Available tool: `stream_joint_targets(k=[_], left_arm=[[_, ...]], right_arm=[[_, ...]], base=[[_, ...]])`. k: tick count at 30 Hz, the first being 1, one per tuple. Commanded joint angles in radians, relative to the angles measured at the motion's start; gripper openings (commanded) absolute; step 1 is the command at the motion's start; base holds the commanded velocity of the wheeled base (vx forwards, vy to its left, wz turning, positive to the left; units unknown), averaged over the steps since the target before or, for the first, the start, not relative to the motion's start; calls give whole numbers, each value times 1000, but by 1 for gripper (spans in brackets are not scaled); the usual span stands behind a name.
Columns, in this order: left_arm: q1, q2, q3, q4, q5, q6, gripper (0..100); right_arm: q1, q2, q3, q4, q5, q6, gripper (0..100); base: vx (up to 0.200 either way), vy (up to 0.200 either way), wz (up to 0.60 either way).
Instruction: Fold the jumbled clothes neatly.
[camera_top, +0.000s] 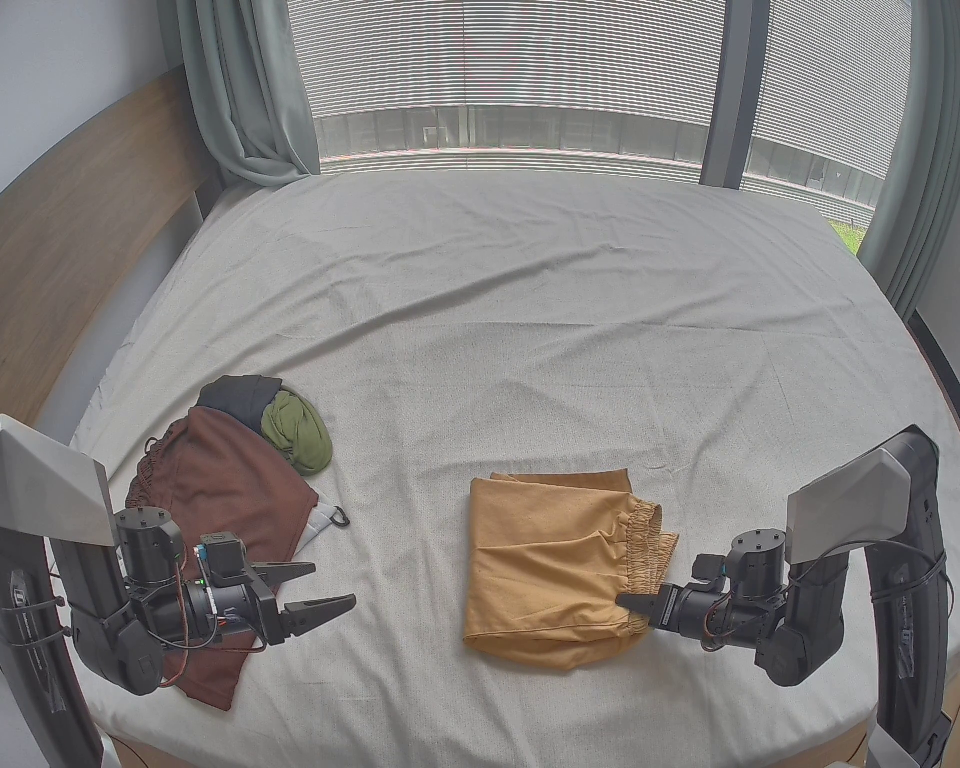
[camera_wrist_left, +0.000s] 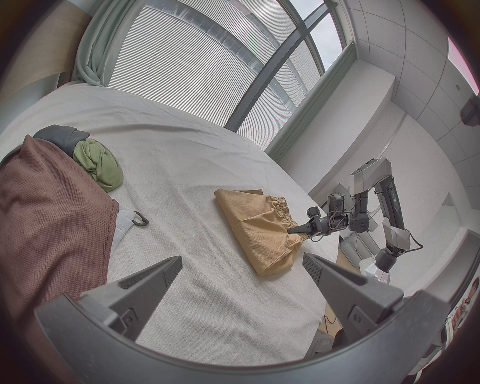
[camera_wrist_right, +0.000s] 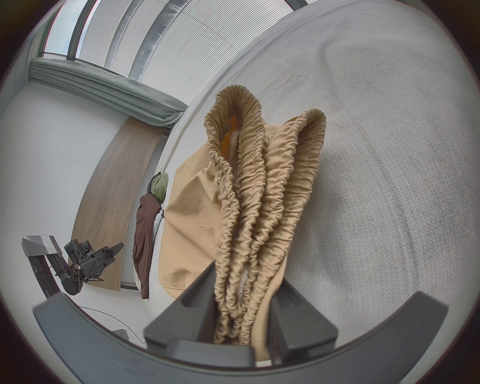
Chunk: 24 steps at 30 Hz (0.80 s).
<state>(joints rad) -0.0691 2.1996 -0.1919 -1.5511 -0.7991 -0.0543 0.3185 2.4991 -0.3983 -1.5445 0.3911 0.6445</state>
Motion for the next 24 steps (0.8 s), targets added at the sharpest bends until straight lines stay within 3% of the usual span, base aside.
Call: stream_joint_targets(k=[1, 24], left_arm=[[0, 2, -1, -1, 0, 1, 100], [9, -6, -4, -1, 0, 1, 100]], right_arm=[[1, 0, -1, 0, 0, 0, 0], [71, -209, 9, 1, 8, 1, 0]], base=[[0, 0, 0], [0, 0, 0]])
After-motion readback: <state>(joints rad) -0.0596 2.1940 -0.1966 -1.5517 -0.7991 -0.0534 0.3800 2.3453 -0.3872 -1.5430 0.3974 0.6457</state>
